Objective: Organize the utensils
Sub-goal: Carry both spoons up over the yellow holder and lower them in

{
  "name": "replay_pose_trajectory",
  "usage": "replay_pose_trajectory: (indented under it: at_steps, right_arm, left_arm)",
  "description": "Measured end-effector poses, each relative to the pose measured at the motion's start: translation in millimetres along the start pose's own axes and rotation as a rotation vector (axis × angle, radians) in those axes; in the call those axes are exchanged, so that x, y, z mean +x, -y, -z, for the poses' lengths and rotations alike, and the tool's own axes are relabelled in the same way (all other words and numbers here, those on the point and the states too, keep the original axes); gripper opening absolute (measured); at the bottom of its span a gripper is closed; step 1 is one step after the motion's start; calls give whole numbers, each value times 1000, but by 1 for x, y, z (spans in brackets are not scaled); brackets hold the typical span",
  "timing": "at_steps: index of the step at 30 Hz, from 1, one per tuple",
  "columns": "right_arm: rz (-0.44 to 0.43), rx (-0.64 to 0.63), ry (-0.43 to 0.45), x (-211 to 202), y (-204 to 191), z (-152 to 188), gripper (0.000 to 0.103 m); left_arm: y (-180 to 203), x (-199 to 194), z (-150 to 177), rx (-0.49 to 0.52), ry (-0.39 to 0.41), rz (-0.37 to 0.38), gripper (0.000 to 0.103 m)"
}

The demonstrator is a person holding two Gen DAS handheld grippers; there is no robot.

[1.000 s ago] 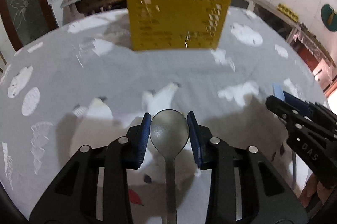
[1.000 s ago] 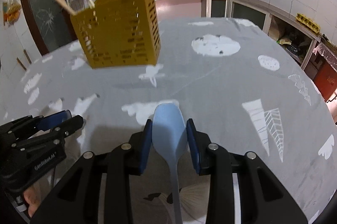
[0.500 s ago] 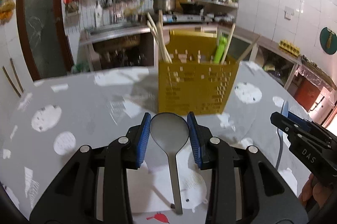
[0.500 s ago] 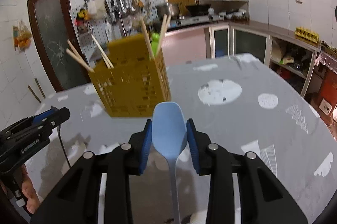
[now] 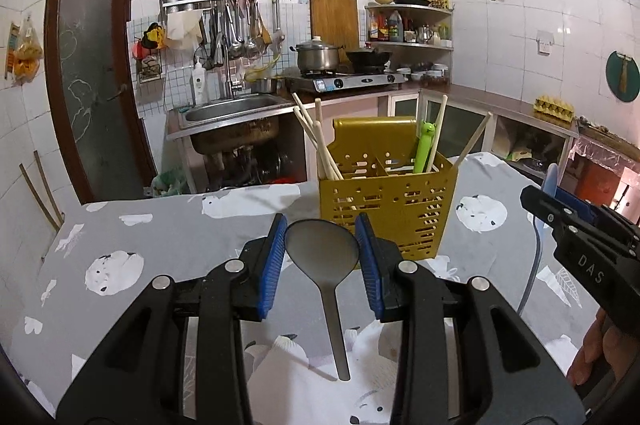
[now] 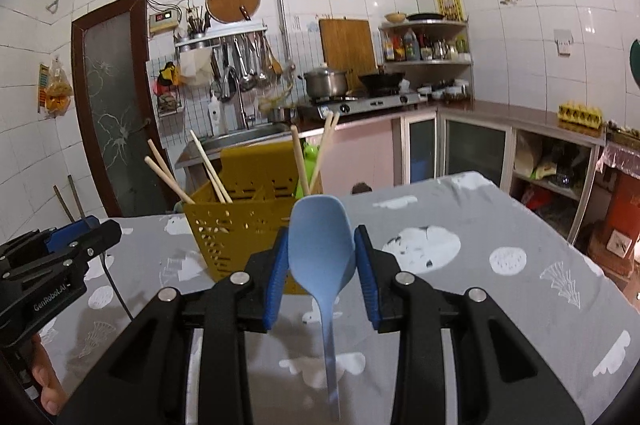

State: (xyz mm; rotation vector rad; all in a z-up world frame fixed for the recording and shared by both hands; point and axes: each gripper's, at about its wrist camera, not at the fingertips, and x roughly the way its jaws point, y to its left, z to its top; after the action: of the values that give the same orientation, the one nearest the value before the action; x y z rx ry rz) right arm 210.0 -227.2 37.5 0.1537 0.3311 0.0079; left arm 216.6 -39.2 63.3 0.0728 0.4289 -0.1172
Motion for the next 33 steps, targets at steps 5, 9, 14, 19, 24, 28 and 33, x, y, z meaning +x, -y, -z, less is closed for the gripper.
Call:
replay_pose_trajectory:
  at_steps: [5,9,14,19,24,28,33]
  right_arm:
    - [-15,-20,32,-1,-6,-9,33]
    - [-50,-9,70,-5,-11,-34,33]
    - [-77,-13,131,-4,-22,-77,33]
    - [-81,-8,214,3,-31,-124,33]
    - [-108,26,270,27,-37,-148,33]
    - [-84,13,302,46,-45,-148,33]
    - [-61,-12,263,73,-47,-131,33]
  left_arm:
    - [-5,-6,-14,2,52,-5,34]
    - [-9,-15,-40,-16,108,9,34]
    - [-17,-22,-93,-47,197,21,34]
    - [-16,-21,-137,-47,294,11,34]
    - [-15,9,-158,-95,327,20,34]
    - [-12,35,-157,-114,321,21,34]
    - [1,65,-135,-43,307,-11,34]
